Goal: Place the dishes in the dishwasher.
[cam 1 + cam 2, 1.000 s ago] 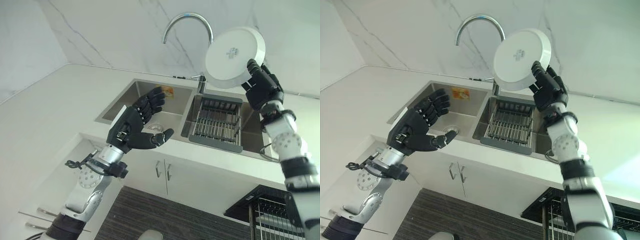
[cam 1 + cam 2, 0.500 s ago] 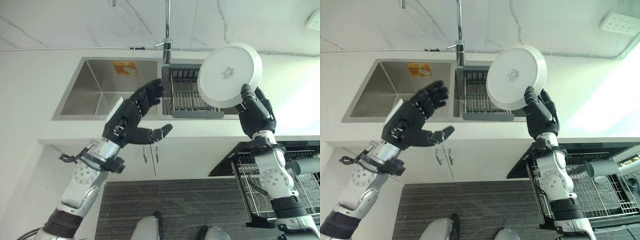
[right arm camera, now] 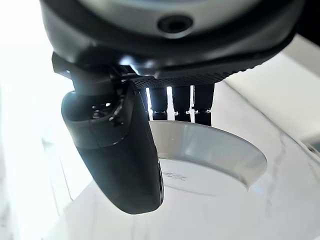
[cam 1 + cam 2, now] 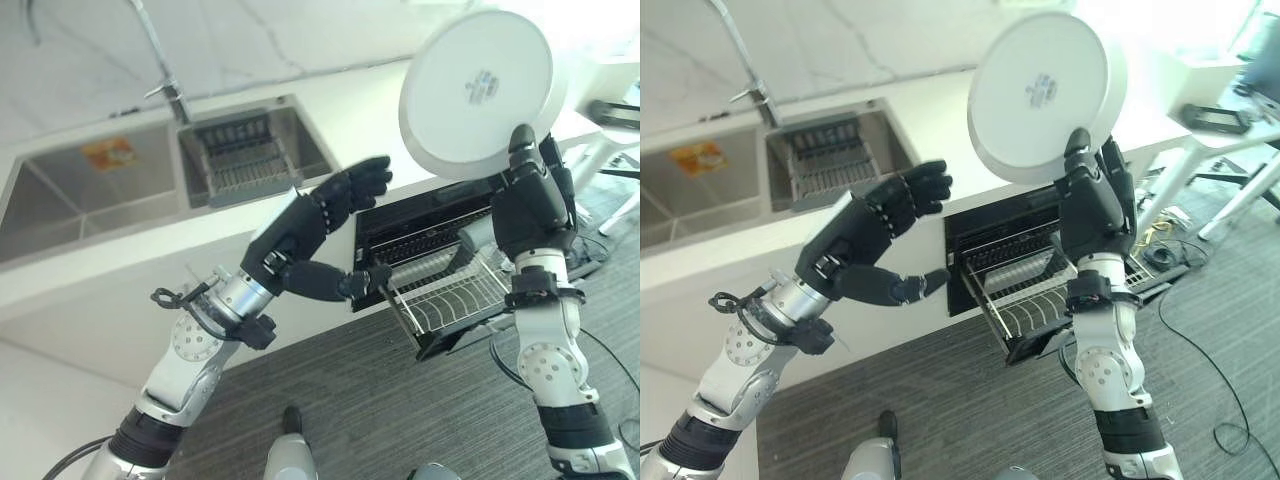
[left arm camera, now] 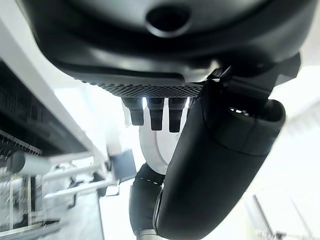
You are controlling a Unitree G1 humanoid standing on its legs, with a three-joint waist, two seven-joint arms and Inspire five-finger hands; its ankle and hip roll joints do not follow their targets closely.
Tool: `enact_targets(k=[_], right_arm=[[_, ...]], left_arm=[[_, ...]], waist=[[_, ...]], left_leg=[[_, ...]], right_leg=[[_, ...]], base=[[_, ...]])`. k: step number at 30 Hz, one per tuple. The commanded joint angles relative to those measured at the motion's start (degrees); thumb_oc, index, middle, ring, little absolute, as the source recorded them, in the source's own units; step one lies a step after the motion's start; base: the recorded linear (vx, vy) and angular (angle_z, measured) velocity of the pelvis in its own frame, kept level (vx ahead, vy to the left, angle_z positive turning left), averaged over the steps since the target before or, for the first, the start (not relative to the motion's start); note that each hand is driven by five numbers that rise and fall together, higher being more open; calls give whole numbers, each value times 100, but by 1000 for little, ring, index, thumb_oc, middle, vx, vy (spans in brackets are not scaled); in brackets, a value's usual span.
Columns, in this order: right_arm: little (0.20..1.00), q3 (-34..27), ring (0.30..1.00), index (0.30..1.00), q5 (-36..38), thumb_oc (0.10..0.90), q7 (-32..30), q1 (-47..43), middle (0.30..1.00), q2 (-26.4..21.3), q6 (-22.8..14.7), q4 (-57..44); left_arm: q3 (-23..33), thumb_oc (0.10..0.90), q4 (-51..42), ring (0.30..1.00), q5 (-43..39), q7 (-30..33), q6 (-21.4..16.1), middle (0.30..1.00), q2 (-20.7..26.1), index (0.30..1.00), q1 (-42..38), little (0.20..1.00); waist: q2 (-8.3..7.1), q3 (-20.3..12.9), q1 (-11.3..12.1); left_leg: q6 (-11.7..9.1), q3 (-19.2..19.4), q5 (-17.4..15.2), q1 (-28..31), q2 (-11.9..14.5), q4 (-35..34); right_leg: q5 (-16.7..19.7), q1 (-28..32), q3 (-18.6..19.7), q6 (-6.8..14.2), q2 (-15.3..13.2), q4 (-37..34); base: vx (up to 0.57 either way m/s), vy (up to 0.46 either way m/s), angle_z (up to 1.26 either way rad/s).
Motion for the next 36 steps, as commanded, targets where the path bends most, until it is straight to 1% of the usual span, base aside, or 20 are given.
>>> enact_targets(k=[1, 5, 8, 9, 11, 12, 13, 16, 18, 21, 23, 25, 26, 28, 29, 30, 32, 34, 35, 36], right_arm=[[300, -389, 300, 300, 7, 400, 237, -763, 300, 166, -520, -633], [300, -389, 300, 300, 79, 400, 289, -643, 300, 136, -444, -688], [300, -296, 300, 300, 54, 400, 381, -675, 300, 145, -212, -670], [300, -267, 300, 300, 28, 400, 443, -641, 300, 144, -172, -669], [300, -232, 300, 300, -34, 400, 572, -494, 300, 108, -197, -755], [300, -223, 300, 300, -45, 400, 619, -431, 300, 79, -222, -789], [300, -183, 300, 300, -77, 400, 711, -337, 300, 91, -307, -818], [300, -161, 300, 300, -158, 400, 816, -198, 300, 182, -402, -818], [300, -122, 300, 300, -247, 400, 846, -80, 300, 192, -658, -767], [300, -151, 300, 300, 25, 400, 1172, -77, 300, 185, -758, -520], [300, -155, 300, 300, -6, 400, 1282, -33, 300, 197, -749, -491], [300, -127, 300, 300, -194, 400, 1368, -93, 300, 289, -790, -452], [300, -96, 300, 300, -285, 400, 1350, -173, 300, 386, -792, -423], [300, -78, 300, 300, -389, 400, 1377, -257, 300, 500, -784, -372], [300, -45, 300, 300, -452, 400, 1421, -267, 300, 551, -837, -353], [300, -32, 300, 300, -481, 400, 1443, -268, 300, 568, -828, -369], [300, -28, 300, 300, -557, 400, 1491, -295, 300, 700, -733, -388], [300, -20, 300, 300, -619, 400, 1531, -307, 300, 755, -716, -350], [300, -5, 300, 300, -602, 400, 1595, -282, 300, 781, -668, -374], [300, -2, 300, 300, -623, 400, 1590, -288, 300, 787, -619, -419]], left_arm=[[158, 800, -508, 900, 42, -48, -325, 900, 141, 900, -353, 900], [62, 800, -437, 900, 148, -144, -302, 900, 121, 900, -155, 900], [7, 800, -208, 900, 226, -134, -100, 900, 1, 900, 127, 900], [11, 800, -112, 900, 200, -157, -1, 900, -49, 900, 283, 900], [68, 800, 59, 900, 281, -175, 166, 900, -172, 900, 693, 900], [103, 800, 154, 900, 328, -208, 171, 900, -195, 900, 881, 900], [142, 800, 357, 900, 410, -194, 262, 900, -225, 900, 1175, 900], [117, 800, 730, 900, 667, -267, 224, 900, -176, 900, 1481, 900], [-128, 800, 1295, 900, 709, -234, 437, 900, -134, 900, 1671, 900], [-473, 800, 2331, 900, 1164, 88, 234, 900, -137, 900, 1859, 900], [-539, 800, 2863, 900, 1111, 177, 290, 900, -169, 900, 1891, 900], [-645, 800, 4023, 900, 1315, 257, 39, 900, -326, 900, 1905, 900], [-574, 800, 4801, 900, 1371, 304, -233, 900, -567, 900, 1951, 900], [-437, 800, 5345, 900, 1453, 282, -403, 900, -773, 900, 1934, 900], [-380, 800, 5566, 900, 1511, 310, -431, 900, -863, 900, 1926, 900], [-361, 800, 5736, 900, 1587, 326, -536, 900, -940, 900, 1923, 900], [-424, 800, 5956, 900, 1695, 439, -582, 900, -1029, 900, 1862, 900], [-430, 800, 6053, 900, 1641, 494, -519, 900, -1015, 900, 1790, 900], [-327, 800, 6163, 900, 1667, 465, -471, 900, -1025, 900, 1699, 900], [-276, 800, 6235, 900, 1688, 475, -420, 900, -1015, 900, 1616, 900]], waist=[[-494, -510, 117], [-420, -466, -15], [-356, -399, -45], [-341, -379, -35], [-327, -317, 66], [-324, -295, 129], [-267, -260, 226], [-191, -244, 269], [-195, -193, 359], [-230, -271, 406], [-249, -361, 407], [-304, -429, 411], [-316, -405, 403], [-298, -369, 362], [-250, -325, 330], [-219, -298, 302], [-217, -216, 267], [-229, -157, 262], [-295, -131, 245], [-359, -120, 200]], left_leg=[[168, 327, -2104, 424, -229, 1014], [31, 423, -1937, 389, 49, 1014], [-16, 419, -1864, 434, 94, 1014], [-7, 419, -1834, 483, 40, 1014], [54, 245, -1760, 524, -264, 1014], [139, 120, -1763, 472, -494, 1014], [283, -75, -1844, 370, -829, 1014], [323, 61, -1820, 218, -876, 1014], [331, 99, -1716, -9, -912, 1014], [446, -176, -1847, 36, -1108, 1014], [484, -188, -1918, 63, -1152, 1014], [571, -248, -2042, 114, -1267, 1014], [634, -339, -2097, 163, -1305, 1014], [729, -456, -2098, 174, -1341, 1014], [795, -625, -2079, 187, -1378, 1014], [808, -712, -2035, 156, -1384, 1014], [840, -730, -2057, 164, -1401, 1014], [814, -714, -2056, 188, -1353, 1014], [791, -660, -2078, 190, -1354, 1014], [762, -591, -2140, 209, -1340, 1014]], right_leg=[[288, -52, 175, -30, 209, -788], [192, -144, 292, -214, 475, -788], [179, -244, 458, -344, 687, -788], [185, -263, 525, -368, 724, -788], [203, -265, 704, -400, 769, -788], [236, -291, 793, -402, 781, -788], [252, -300, 954, -387, 863, -788], [242, -273, 973, -358, 945, -788], [191, -162, 845, -353, 957, -788], [147, -150, 814, -314, 937, -788], [157, -167, 769, -284, 893, -788], [194, -123, 669, -233, 815, -788], [203, 20, 633, -239, 870, -788], [541, 182, 667, -174, 1032, -788], [876, 193, 751, -113, 1171, -598], [993, 80, 826, -121, 1197, -414], [1192, -147, 946, -158, 1039, -433], [1050, -177, 1042, -224, 891, -788], [947, -409, 1211, -199, 618, -788], [1108, -676, 1451, -96, 371, -788]], base=[[-91, -231, -20], [-85, -237, -18], [-52, -187, -25], [27, -117, -48], [55, -55, -68], [73, -6, -54], [89, 17, -45], [97, 24, -43], [137, 50, -11], [154, 154, 27], [149, 187, -3], [225, 285, -25], [237, 298, -10], [171, 189, 4], [127, 133, 3], [108, 102, 5], [84, -14, 7], [67, -156, -12], [62, -300, -23], [92, -353, -15]])
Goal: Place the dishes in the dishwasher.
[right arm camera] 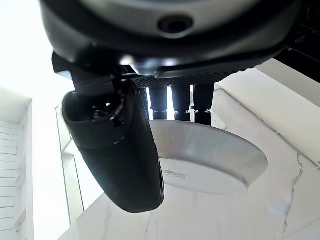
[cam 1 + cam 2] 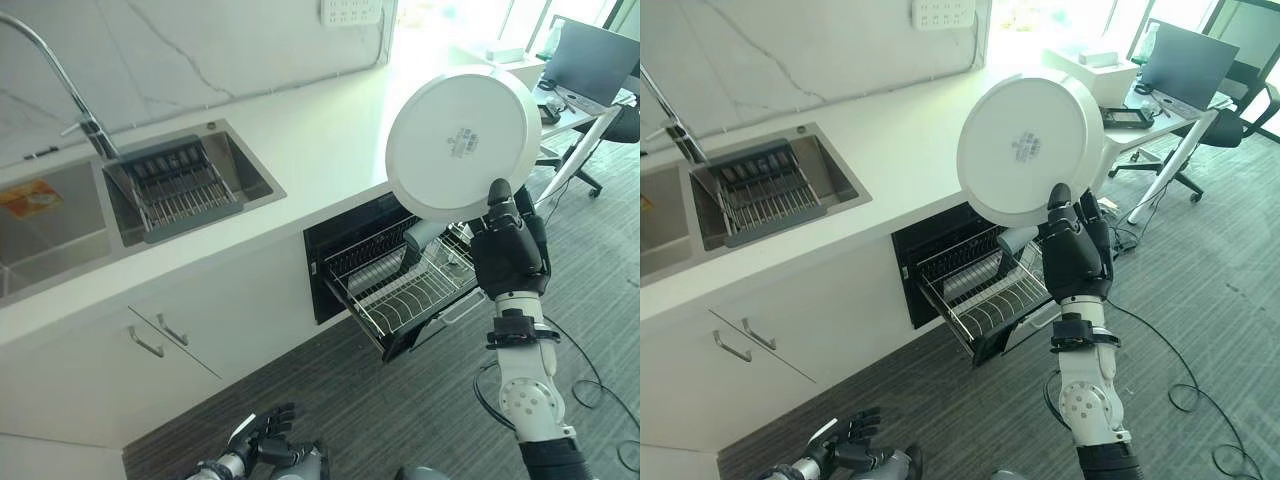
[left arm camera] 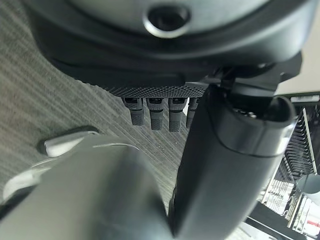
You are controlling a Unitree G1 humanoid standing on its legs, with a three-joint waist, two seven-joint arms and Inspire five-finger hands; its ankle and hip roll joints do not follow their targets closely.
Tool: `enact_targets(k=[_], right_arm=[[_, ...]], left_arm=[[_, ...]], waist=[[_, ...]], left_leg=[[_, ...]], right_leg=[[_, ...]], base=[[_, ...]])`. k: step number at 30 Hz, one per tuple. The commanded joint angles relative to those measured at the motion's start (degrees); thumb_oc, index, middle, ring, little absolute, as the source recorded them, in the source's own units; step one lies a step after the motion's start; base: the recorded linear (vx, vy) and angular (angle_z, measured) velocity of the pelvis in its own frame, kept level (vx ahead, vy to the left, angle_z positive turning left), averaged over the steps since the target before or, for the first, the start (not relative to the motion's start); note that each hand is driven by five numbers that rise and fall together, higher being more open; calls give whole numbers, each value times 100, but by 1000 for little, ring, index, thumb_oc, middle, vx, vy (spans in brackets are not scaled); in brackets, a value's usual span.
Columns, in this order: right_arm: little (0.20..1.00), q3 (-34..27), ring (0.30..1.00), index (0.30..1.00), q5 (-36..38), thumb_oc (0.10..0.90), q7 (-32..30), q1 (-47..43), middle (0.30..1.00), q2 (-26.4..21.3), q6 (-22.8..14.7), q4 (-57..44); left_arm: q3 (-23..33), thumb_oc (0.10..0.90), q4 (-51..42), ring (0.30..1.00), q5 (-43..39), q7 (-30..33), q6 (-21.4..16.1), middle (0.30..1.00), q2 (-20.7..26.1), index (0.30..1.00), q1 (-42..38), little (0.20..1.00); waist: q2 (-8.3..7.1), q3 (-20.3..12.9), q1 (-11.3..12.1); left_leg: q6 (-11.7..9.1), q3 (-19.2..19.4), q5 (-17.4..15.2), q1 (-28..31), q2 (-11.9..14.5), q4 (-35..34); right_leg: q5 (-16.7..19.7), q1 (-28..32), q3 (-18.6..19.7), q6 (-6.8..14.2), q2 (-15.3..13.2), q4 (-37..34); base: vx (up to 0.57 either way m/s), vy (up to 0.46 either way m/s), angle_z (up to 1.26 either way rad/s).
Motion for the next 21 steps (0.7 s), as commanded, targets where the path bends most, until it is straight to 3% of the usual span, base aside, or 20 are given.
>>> enact_targets(k=[1, 2, 4, 7, 10, 12, 14, 16, 21], right_arm=[[300, -367, 300, 300, -244, 400, 488, -792, 300, -248, -421, -665], [300, -360, 300, 300, -303, 400, 411, -803, 300, -270, -437, -719], [300, -426, 300, 300, -540, 400, 204, -777, 300, -344, -406, -913], [300, -559, 300, 300, -1150, 400, -105, -797, 300, -572, -255, -1031], [300, -736, 300, 300, -1405, 400, -178, -631, 300, -869, -57, -1033], [300, -935, 300, 300, -1531, 400, -261, -412, 300, -1061, 51, -990], [300, -1090, 300, 300, -1457, 400, -373, -291, 300, -1167, 120, -949], [300, -1239, 300, 300, -1564, 400, -512, -124, 300, -1258, 231, -813], [300, -1168, 300, 300, -2165, 400, -461, -123, 300, -1297, 330, -380]], left_arm=[[113, 800, -295, 900, 120, 149, -89, 900, 206, 900, -60, 900], [86, 800, -315, 900, 63, 193, 10, 900, 223, 900, -107, 900], [173, 800, -335, 900, -83, 167, 284, 900, 202, 900, -163, 900], [505, 800, 4, 900, -194, 41, 363, 900, -11, 900, -54, 900], [732, 800, 258, 900, -233, -21, 291, 900, -240, 900, 216, 900], [868, 800, 375, 900, -70, -97, 263, 900, -390, 900, 318, 900], [852, 800, 532, 900, 54, -119, 170, 900, -507, 900, 324, 900], [826, 800, 755, 900, 52, -200, 52, 900, -607, 900, 275, 900], [814, 800, 790, 900, -292, -154, 200, 900, -611, 900, 225, 900]], waist=[[-52, 59, -183], [-68, 65, -234], [-102, 37, -305], [-219, -139, -256], [-229, -319, -298], [-207, -352, -403], [-193, -330, -471], [-162, -325, -605], [-123, -355, -575]], left_leg=[[-152, -354, -370, 320, -211, -415], [-153, -373, -423, 362, -182, -415], [-160, -482, -486, 394, -88, -415], [-348, -289, -549, 462, 235, -415], [-587, -43, -429, 453, 690, -415], [-811, 428, -149, 342, 1248, -415], [-883, 736, -54, 290, 1448, -415], [-948, 1008, 7, 219, 1515, -415], [-898, 595, -136, 244, 1197, -415]], right_leg=[[607, -244, 375, 185, -182, -145], [771, -370, 523, 247, -264, -145], [615, -392, 743, 311, -250, -145], [325, -370, 346, 410, -335, -145], [31, -256, 120, 339, -225, -145], [-77, -222, -110, 213, -187, -145], [-141, -169, -246, 191, -176, -145], [-159, -150, -402, 201, -201, -145], [-159, -149, -246, 237, -214, -145]], base=[[115, -330, -7], [137, -325, 9], [158, -405, 55], [141, -414, 94], [120, -315, 56], [7, -266, 16], [-40, -157, 44], [-62, -99, 39], [25, 31, 4]])
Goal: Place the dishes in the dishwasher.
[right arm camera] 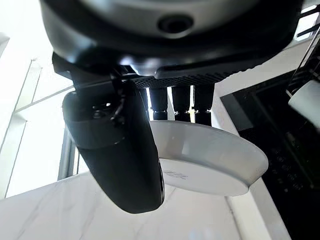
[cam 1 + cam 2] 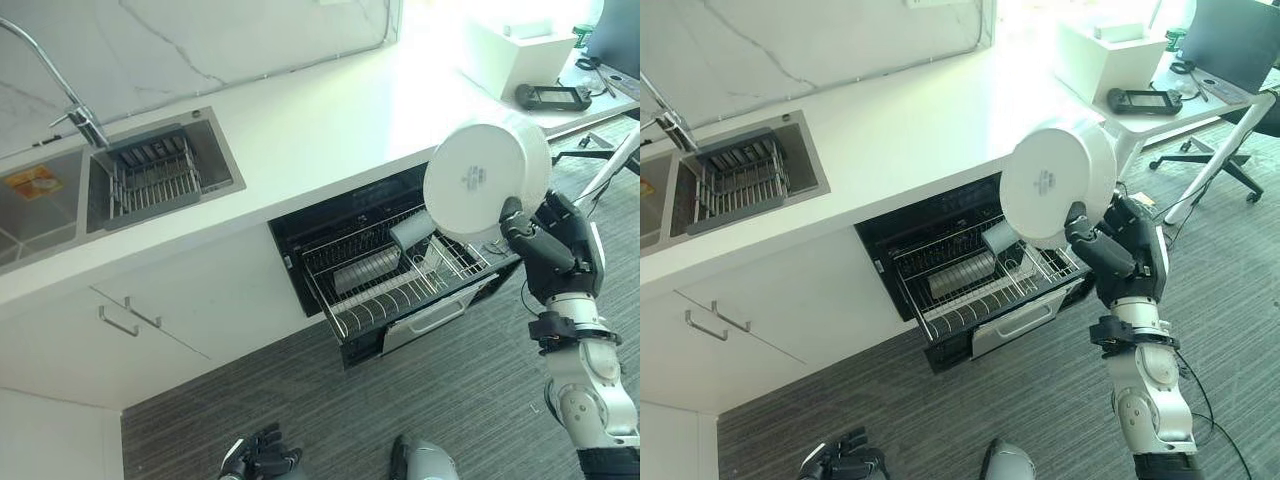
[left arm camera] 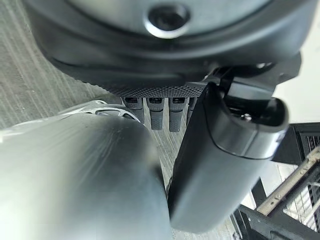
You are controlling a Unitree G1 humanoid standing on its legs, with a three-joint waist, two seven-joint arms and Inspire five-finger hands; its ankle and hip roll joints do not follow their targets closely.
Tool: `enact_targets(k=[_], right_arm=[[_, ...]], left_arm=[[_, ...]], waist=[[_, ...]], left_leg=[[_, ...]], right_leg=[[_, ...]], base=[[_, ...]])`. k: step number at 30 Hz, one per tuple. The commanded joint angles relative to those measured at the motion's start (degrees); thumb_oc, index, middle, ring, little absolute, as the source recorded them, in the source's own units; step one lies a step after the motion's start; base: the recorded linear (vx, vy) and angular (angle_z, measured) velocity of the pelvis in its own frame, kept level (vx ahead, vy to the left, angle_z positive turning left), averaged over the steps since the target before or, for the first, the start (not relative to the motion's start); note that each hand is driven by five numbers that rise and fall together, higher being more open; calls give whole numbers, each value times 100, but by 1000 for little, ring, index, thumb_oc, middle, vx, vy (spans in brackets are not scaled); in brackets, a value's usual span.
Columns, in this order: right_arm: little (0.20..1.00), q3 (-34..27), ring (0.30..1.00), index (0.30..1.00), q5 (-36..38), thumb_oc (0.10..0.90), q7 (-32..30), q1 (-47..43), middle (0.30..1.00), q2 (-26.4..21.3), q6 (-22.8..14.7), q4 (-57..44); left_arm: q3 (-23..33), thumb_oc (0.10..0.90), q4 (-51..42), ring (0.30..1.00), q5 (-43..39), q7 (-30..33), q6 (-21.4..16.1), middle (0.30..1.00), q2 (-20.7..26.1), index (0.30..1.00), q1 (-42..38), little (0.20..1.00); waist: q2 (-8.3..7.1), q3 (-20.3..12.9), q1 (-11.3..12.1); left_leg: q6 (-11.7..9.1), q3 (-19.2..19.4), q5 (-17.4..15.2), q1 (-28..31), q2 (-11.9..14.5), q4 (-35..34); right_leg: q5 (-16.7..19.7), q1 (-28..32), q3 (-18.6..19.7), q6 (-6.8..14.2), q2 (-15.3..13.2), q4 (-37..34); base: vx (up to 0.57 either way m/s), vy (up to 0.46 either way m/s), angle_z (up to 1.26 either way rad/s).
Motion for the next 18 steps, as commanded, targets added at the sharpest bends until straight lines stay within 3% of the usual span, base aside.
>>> enact_targets(k=[1, 6, 12, 18], right_arm=[[300, -164, 300, 300, -685, 400, 229, -629, 300, 86, -530, -506], [300, 87, 300, 300, -1334, 400, 408, -650, 300, -50, -490, -108], [300, 666, 300, 300, -2898, 400, 157, -877, 300, -363, -784, 509], [300, 1106, 300, 300, -3518, 400, -128, -1094, 300, -506, -813, 1358]], left_arm=[[-151, 800, -104, 900, -236, -330, -19, 900, 138, 900, 48, 900], [-92, 800, -36, 900, -264, -236, 87, 900, 216, 900, -6, 900], [-50, 800, 272, 900, 141, -82, 38, 900, 383, 900, -69, 900], [-41, 800, 479, 900, 156, -74, 42, 900, 452, 900, -56, 900]], waist=[[-320, -299, 76], [-351, -332, 185], [-407, -316, 390], [-424, -292, 557]], left_leg=[[27, -233, -1073, -183, -247, 779], [68, -369, -1143, -133, -386, 779], [114, -504, -1184, -155, -484, 779], [126, -588, -1209, -167, -521, 779]], right_leg=[[151, 571, 146, 687, -329, -919], [198, 625, 61, 768, -447, -919], [232, 652, -83, 826, -553, -919], [193, 718, -170, 838, -572, -919]], base=[[59, 50, 1], [42, 55, 15], [4, 46, 15], [3, 23, 10]])
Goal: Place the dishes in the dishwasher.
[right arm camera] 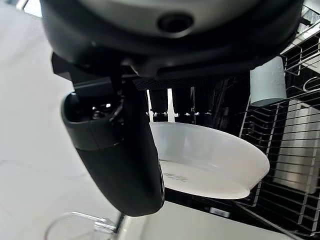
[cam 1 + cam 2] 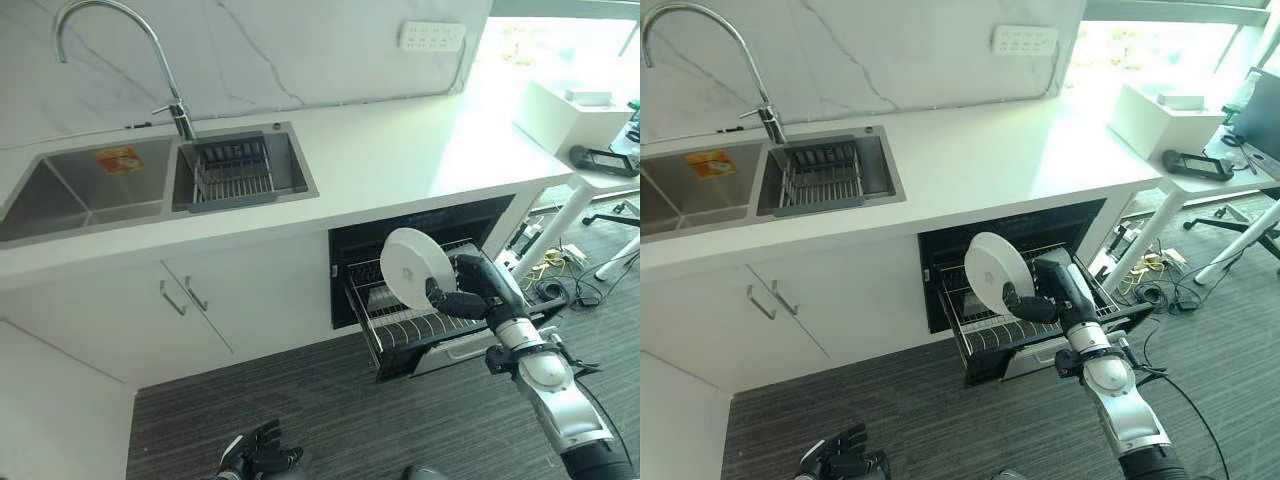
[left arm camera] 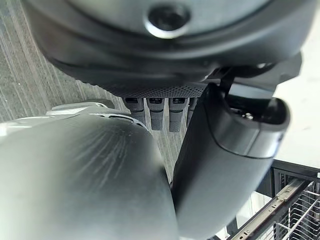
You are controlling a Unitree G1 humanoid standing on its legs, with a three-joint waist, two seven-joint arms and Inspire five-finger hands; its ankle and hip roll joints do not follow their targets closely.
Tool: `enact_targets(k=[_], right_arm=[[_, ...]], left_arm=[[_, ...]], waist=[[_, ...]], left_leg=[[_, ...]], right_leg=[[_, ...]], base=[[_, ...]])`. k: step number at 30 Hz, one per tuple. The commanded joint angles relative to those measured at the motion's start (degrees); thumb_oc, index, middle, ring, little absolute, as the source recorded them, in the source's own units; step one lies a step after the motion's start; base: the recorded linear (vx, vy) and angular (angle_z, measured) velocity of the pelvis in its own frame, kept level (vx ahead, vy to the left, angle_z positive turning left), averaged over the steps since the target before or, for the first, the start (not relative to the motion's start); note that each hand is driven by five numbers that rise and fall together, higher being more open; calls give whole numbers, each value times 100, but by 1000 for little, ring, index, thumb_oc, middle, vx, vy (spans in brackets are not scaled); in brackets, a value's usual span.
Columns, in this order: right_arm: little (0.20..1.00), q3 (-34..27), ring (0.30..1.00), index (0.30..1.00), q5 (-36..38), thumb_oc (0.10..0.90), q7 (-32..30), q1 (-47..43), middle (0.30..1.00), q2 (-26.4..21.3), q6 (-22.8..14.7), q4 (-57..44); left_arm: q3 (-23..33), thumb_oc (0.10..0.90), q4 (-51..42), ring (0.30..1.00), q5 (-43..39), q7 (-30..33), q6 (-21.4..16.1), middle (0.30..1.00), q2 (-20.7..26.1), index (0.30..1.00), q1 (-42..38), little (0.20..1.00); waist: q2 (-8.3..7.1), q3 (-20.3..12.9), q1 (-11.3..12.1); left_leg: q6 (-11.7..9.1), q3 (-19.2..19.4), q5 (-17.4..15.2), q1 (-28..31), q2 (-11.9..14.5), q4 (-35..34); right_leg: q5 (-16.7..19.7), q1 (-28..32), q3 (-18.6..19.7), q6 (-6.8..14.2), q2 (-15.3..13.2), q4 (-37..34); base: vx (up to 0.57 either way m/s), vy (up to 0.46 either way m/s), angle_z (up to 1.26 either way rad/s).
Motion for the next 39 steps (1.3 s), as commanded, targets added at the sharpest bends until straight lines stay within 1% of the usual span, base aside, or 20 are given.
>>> enact_targets(k=[1, 3, 6, 10, 13, 14, 17, 26, 29, 32, 39], right_arm=[[300, -387, 300, 300, -401, 400, -490, -787, 300, -187, -824, -114], [300, -262, 300, 300, -623, 400, -627, -858, 300, -212, -782, 161], [300, -106, 300, 300, -934, 400, -842, -984, 300, -221, -817, 604], [300, 34, 300, 300, -1333, 400, -1027, -1121, 300, -259, -745, 898], [300, 217, 300, 300, -1568, 400, -1168, -1342, 300, -379, -686, 1277], [300, 232, 300, 300, -1564, 400, -1179, -1359, 300, -387, -689, 1301], [300, 500, 300, 300, -1636, 400, -1191, -1783, 300, -585, -571, 1724], [300, 954, 300, 300, -1670, 400, -1169, -2617, 300, -820, -261, 2328], [300, 1164, 300, 300, -1628, 400, -1113, -2964, 300, -926, -142, 2813], [300, 1263, 300, 300, -1713, 400, -1077, -3110, 300, -924, -117, 3141], [300, 1361, 300, 300, -1856, 400, -1081, -3309, 300, -939, -142, 3834]], left_arm=[[-111, 800, 213, 900, 263, 29, 27, 900, 350, 900, 110, 900], [-122, 800, 202, 900, 226, 13, 41, 900, 380, 900, 112, 900], [-135, 800, 170, 900, 258, -29, 41, 900, 417, 900, 121, 900], [-156, 800, 137, 900, 223, -61, 61, 900, 462, 900, 112, 900], [-199, 800, 78, 900, 234, -101, 99, 900, 518, 900, 113, 900], [-202, 800, 76, 900, 234, -105, 103, 900, 523, 900, 111, 900], [-288, 800, 56, 900, 214, -140, 190, 900, 630, 900, 85, 900], [-398, 800, -18, 900, 165, -216, 261, 900, 785, 900, 66, 900], [-447, 800, -58, 900, 153, -240, 270, 900, 832, 900, 114, 900], [-498, 800, -64, 900, 136, -219, 302, 900, 824, 900, 108, 900], [-601, 800, -75, 900, 43, -222, 219, 900, 876, 900, 56, 900]], waist=[[10, 37, 9], [4, 55, 79], [-3, 79, 180], [-9, 93, 250], [-2, 118, 343], [-1, 120, 346], [3, 134, 455], [13, 179, 651], [19, 196, 767], [41, 207, 821], [89, 325, 940]], left_leg=[[61, -237, -892, 161, 8, 223], [65, -274, -889, 148, -8, 223], [74, -332, -888, 137, -37, 223], [79, -376, -887, 134, -53, 223], [82, -423, -876, 127, -87, 223], [82, -426, -876, 127, -89, 223], [78, -494, -862, 101, -132, 223], [73, -621, -831, 66, -193, 223], [68, -696, -803, 42, -231, 223], [63, -727, -775, 8, -241, 223], [91, -833, -714, -131, -287, 223]], right_leg=[[-104, 325, -9, 375, -8, -482], [-101, 347, -57, 386, -30, -482], [-95, 386, -132, 395, -60, -482], [-93, 426, -189, 412, -85, -482], [-85, 474, -245, 426, -115, -482], [-84, 477, -249, 427, -116, -482], [-78, 514, -309, 444, -133, -482], [-80, 583, -396, 455, -155, -482], [-84, 624, -439, 460, -163, -482], [-94, 628, -452, 449, -166, -482], [-66, 578, -487, 455, -175, -482]], base=[[-8, 22, 3], [-11, 16, 11], [-11, 10, 14], [-1, 2, 13], [4, 0, 5], [2, -9, 8], [11, -11, 14], [24, -6, 10], [91, 6, 10], [60, 15, 6], [20, -8, 7]])
